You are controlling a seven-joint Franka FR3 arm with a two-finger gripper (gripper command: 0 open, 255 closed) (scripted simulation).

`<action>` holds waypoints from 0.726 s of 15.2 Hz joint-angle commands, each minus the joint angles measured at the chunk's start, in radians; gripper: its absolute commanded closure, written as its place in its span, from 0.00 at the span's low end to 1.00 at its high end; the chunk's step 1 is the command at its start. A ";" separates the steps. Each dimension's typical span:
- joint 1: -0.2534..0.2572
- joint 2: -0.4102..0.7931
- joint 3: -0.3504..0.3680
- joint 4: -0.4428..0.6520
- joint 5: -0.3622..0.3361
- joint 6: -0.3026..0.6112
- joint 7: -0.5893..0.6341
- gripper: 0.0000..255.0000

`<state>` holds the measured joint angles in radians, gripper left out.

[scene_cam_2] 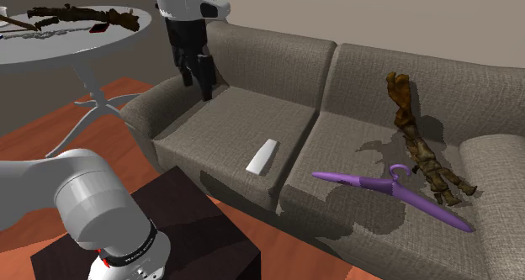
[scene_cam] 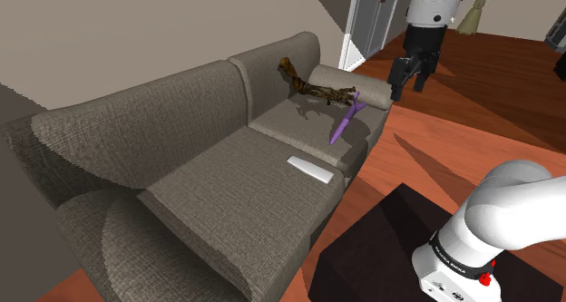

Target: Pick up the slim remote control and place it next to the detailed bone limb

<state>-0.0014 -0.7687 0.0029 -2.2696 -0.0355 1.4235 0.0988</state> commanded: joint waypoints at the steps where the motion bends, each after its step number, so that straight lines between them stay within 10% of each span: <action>1: 0.000 0.000 0.000 0.000 0.000 0.000 0.000 0.00; 11: 0.027 0.161 -0.037 -0.189 -0.018 0.374 -0.093 0.00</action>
<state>0.0247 -0.6257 -0.0263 -2.4371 -0.0491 1.7524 0.0201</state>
